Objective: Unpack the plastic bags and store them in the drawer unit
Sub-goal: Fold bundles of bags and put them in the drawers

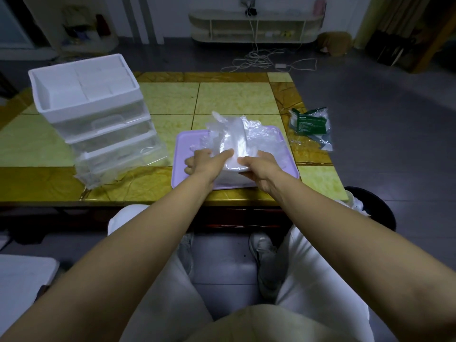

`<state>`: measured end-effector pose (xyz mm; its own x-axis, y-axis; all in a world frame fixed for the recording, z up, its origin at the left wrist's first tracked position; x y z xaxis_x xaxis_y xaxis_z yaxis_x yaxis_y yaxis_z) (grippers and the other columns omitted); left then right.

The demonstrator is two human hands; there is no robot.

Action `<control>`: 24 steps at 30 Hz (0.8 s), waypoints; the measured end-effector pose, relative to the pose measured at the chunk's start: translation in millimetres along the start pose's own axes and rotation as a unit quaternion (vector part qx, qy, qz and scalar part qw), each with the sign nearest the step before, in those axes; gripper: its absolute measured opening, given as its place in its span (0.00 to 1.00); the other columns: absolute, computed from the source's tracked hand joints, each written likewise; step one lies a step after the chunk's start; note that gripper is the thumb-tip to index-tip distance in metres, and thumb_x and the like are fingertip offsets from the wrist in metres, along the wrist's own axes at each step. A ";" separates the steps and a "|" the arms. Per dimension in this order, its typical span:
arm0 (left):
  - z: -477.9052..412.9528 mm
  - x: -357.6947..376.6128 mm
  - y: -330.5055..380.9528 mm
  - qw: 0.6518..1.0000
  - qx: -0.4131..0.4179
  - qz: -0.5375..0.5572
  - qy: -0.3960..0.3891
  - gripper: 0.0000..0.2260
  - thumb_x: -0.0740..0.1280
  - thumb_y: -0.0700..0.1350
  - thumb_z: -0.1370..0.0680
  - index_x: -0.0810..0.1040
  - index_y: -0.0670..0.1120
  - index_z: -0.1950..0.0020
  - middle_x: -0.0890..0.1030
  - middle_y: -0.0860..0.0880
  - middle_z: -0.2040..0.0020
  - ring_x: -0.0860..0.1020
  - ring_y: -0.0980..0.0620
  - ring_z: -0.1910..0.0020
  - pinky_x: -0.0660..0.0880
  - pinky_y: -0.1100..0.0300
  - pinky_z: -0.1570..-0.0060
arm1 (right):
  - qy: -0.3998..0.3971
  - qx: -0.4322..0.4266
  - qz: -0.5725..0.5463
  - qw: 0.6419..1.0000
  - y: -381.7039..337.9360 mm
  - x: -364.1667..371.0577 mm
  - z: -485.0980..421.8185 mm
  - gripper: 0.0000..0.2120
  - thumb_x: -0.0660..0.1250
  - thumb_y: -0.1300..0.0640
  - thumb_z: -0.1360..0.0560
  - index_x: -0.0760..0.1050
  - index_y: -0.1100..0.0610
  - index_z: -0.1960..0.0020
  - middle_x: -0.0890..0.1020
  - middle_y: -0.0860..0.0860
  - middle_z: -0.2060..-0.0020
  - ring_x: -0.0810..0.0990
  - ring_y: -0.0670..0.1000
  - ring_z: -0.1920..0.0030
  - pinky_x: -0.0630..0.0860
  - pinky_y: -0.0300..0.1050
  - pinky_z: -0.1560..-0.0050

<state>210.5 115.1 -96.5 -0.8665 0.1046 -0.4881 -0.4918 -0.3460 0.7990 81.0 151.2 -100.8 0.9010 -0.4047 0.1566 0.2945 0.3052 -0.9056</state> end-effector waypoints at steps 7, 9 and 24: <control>14.8 6.7 -15.3 0.929 -0.145 0.270 -0.206 0.24 0.72 0.55 0.28 0.73 0.45 0.38 0.78 0.46 0.49 0.79 0.47 0.51 0.79 0.54 0.53 | 0.022 -0.001 -0.008 1.000 12.6 0.6 10.0 0.18 0.65 0.71 0.28 0.69 0.61 0.41 0.79 0.62 0.45 0.80 0.56 0.53 0.81 0.46 0.58; 11.9 9.2 -18.7 0.931 -0.124 0.294 -0.175 0.18 0.71 0.50 0.26 0.75 0.46 0.39 0.80 0.48 0.57 0.79 0.51 0.60 0.78 0.60 0.67 | 0.004 0.015 -0.002 1.000 19.3 1.9 14.5 0.23 0.66 0.71 0.28 0.67 0.60 0.36 0.76 0.62 0.41 0.80 0.59 0.48 0.81 0.49 0.55; 16.3 -0.5 -48.4 0.978 0.029 0.155 -0.140 0.11 0.69 0.39 0.25 0.78 0.40 0.42 0.80 0.47 0.63 0.76 0.55 0.76 0.68 0.69 0.79 | -0.054 -0.352 0.467 0.809 21.1 -9.8 33.5 0.27 0.60 0.54 0.34 0.73 0.53 0.35 0.75 0.50 0.35 0.70 0.53 0.33 0.66 0.52 0.33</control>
<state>233.4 146.9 -129.2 -0.9602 0.2564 -0.1105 -0.1984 -0.3485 0.9161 89.1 190.4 -108.3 0.6591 -0.1923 -0.7270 -0.7519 -0.1473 -0.6426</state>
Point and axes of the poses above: each hand's wrist, its own z-axis away from the middle knuckle, its own x-axis out of the palm, y = z × x, the point moved 2 cm from there along -z, towards the middle knuckle
